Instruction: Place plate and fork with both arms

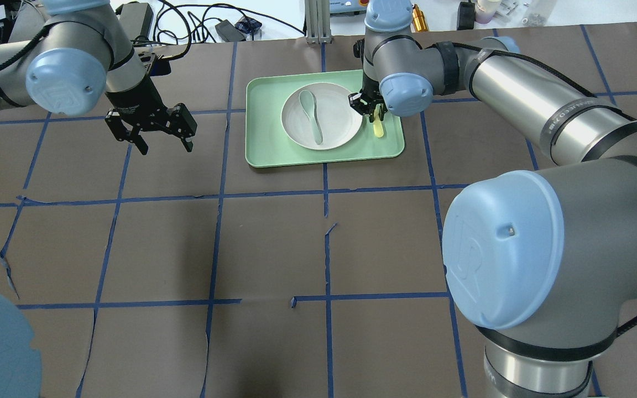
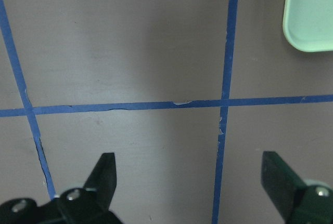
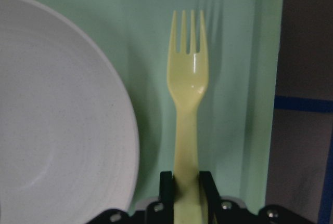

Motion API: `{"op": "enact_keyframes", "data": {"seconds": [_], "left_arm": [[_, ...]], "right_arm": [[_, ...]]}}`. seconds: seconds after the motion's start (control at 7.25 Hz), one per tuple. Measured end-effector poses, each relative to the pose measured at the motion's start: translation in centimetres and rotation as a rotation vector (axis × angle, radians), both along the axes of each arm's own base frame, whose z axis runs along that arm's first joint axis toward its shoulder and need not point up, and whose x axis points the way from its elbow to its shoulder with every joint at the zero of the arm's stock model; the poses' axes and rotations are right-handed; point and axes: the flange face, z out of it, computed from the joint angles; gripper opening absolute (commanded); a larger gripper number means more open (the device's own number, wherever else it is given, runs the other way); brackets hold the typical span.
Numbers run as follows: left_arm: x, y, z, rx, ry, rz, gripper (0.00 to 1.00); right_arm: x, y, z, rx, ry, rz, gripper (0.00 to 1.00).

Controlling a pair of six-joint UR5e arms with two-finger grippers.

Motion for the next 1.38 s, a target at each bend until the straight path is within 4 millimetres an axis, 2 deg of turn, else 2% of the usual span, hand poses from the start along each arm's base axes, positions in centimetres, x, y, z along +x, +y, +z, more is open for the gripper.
{"op": "enact_keyframes", "data": {"seconds": [0.28,0.41,0.69,0.83,1.1,1.24,1.38], "left_arm": [[0.0,0.1,0.6,-0.009,-0.002,-0.011,1.0],[-0.1,0.3,1.5,-0.022,-0.006,-0.011,1.0],[-0.8,1.3,4.4,-0.063,-0.016,0.009,1.0],[-1.2,2.3,6.1,-0.076,-0.019,0.027,1.0],[-2.0,4.7,9.0,-0.064,-0.025,0.089,1.0],[-3.8,6.0,10.2,-0.059,-0.029,0.105,1.0],[-6.6,7.4,10.9,-0.06,-0.035,0.096,1.0]], "right_arm": [[-0.1,0.4,0.2,0.002,0.005,0.009,1.0],[-0.2,0.7,1.7,-0.014,0.007,0.014,1.0],[-0.7,2.9,6.7,0.027,0.02,0.017,1.0],[-1.1,4.8,9.9,0.08,0.029,0.017,1.0],[-2.3,10.2,17.4,0.187,0.046,0.013,1.0],[-2.8,12.7,20.5,0.223,0.051,0.011,1.0],[-3.1,14.7,22.7,0.242,0.052,0.009,1.0]]}}
